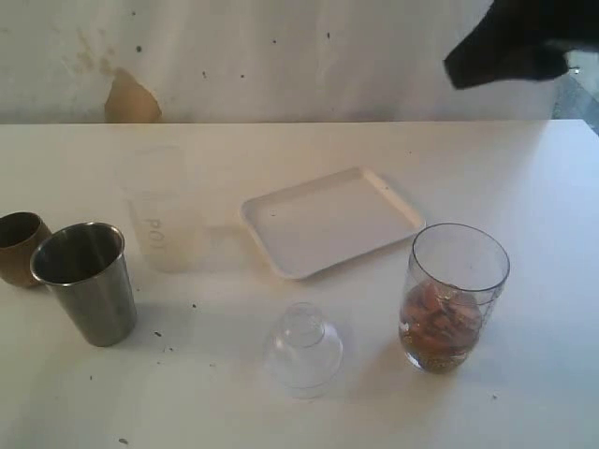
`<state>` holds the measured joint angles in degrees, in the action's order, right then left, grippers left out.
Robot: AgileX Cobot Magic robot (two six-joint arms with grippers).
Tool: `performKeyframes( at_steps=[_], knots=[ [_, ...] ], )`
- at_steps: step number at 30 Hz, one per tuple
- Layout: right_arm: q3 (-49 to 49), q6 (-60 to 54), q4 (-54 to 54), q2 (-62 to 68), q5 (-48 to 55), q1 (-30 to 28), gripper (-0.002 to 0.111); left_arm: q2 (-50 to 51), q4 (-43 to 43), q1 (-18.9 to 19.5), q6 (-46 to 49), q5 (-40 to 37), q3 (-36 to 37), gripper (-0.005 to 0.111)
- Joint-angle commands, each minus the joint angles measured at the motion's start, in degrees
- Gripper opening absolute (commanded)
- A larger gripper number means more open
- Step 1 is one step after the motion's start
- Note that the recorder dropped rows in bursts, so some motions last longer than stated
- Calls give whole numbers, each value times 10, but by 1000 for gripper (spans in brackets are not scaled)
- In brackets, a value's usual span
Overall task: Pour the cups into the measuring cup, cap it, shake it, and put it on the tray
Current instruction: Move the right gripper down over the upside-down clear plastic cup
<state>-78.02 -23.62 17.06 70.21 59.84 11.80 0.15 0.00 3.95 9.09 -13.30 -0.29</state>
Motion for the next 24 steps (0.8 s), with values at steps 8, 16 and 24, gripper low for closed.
performKeyframes(
  at_steps=[8,16,24],
  knots=[
    [-13,79,-66,209,-6,242,57,-1,3,-2,-1,-1,3,0],
    [-13,120,-88,316,-16,259,57,-1,3,-2,-1,-1,3,0],
    [-13,169,-159,352,-19,259,57,-1,3,-2,-1,0,3,0]
  ],
)
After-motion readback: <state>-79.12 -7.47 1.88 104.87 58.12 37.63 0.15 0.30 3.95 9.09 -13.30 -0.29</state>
